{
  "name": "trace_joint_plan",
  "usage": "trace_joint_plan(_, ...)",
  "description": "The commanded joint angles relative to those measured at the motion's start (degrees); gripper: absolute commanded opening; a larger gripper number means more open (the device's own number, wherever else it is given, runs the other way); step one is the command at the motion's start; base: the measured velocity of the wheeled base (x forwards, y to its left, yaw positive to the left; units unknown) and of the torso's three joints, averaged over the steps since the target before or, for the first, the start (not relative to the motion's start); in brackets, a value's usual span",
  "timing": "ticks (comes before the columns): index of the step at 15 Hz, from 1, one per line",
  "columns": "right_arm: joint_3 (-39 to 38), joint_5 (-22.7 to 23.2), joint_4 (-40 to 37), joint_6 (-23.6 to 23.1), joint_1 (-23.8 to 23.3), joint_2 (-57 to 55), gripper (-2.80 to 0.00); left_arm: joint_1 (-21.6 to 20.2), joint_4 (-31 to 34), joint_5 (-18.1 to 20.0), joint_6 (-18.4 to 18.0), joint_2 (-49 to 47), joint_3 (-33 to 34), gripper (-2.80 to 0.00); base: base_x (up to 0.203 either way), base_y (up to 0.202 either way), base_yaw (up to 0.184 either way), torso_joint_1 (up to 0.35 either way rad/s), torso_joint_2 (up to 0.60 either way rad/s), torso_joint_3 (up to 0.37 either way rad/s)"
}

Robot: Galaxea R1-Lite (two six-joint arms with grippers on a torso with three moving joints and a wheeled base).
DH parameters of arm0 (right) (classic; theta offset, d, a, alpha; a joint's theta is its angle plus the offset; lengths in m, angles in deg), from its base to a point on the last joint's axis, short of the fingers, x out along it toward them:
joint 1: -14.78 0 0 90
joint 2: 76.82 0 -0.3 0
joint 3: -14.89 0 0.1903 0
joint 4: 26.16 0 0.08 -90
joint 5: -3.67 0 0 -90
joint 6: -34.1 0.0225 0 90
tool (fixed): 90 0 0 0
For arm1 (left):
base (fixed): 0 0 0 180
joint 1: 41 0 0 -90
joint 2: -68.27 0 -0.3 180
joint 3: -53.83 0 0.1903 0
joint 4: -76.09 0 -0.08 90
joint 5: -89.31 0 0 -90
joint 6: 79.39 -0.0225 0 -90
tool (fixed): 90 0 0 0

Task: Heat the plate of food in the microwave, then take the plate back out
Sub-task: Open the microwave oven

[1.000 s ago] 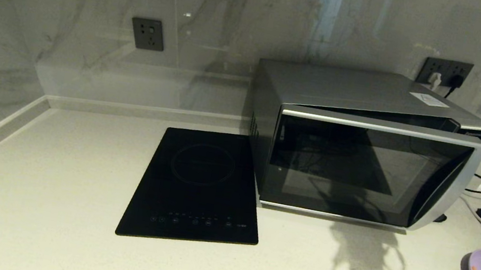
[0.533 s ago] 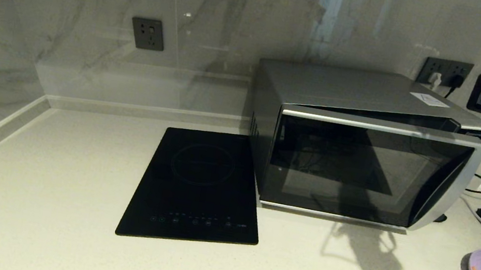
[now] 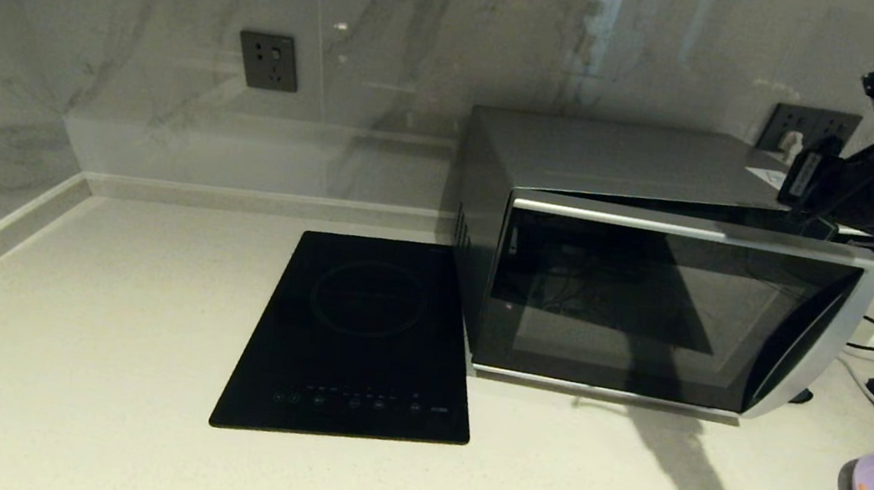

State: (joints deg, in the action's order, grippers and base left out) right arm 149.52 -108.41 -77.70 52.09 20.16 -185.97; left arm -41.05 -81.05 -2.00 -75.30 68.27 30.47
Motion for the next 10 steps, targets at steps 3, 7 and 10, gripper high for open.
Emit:
trace_joint_plan(3, 1.0, 1.6, -0.1, 0.1, -1.8, -4.1, -2.80, 0.0, 0.0, 0.0, 0.0, -0.1, 0.0, -2.80, 0.000, 0.000, 0.000, 0.000, 0.00, 0.000)
trace_joint_plan(7, 0.4, 1.6, -0.5, 0.2, -2.0, -2.5, -2.80, 0.0, 0.0, 0.0, 0.0, -0.1, 0.0, -2.80, 0.000, 0.000, 0.000, 0.000, 0.00, 0.000)
trace_joint_plan(10, -2.3, 1.7, -2.1, 0.1, -1.9, 0.5, -2.80, 0.0, 0.0, 0.0, 0.0, -0.1, 0.0, -2.80, 0.000, 0.000, 0.000, 0.000, 0.00, 0.000)
